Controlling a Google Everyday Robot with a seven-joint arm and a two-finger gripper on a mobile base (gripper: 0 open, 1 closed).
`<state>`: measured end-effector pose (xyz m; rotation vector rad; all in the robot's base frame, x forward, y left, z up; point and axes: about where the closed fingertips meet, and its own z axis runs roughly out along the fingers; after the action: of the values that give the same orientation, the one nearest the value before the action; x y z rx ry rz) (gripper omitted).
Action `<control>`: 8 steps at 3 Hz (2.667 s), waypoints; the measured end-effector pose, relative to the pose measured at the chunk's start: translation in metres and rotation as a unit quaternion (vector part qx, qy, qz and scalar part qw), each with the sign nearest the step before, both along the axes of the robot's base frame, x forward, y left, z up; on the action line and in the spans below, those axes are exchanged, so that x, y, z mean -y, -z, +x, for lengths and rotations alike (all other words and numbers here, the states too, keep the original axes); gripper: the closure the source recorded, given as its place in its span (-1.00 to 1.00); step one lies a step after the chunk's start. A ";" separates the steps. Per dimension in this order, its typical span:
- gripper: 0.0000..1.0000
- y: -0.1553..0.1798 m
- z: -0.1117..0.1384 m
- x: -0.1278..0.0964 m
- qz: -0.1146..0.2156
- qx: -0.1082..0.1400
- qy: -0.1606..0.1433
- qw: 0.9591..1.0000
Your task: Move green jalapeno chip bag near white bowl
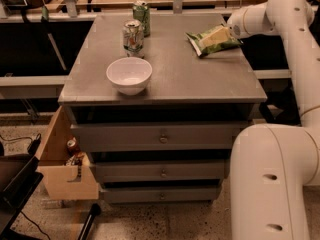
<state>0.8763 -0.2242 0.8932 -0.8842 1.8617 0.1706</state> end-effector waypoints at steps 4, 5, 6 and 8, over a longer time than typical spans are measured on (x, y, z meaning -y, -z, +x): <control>0.74 0.055 0.003 -0.046 0.060 -0.074 -0.039 0.995; 1.00 0.052 0.003 -0.046 0.060 -0.074 -0.039 0.995; 1.00 0.049 0.002 -0.047 0.060 -0.074 -0.039 0.995; 1.00 0.049 0.001 -0.047 0.060 -0.074 -0.039 0.995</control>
Offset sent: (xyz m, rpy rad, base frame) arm 0.0780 0.0128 -0.0365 0.1803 0.2423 0.1128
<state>0.8777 -0.1776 0.8440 -0.8810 1.9320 0.4005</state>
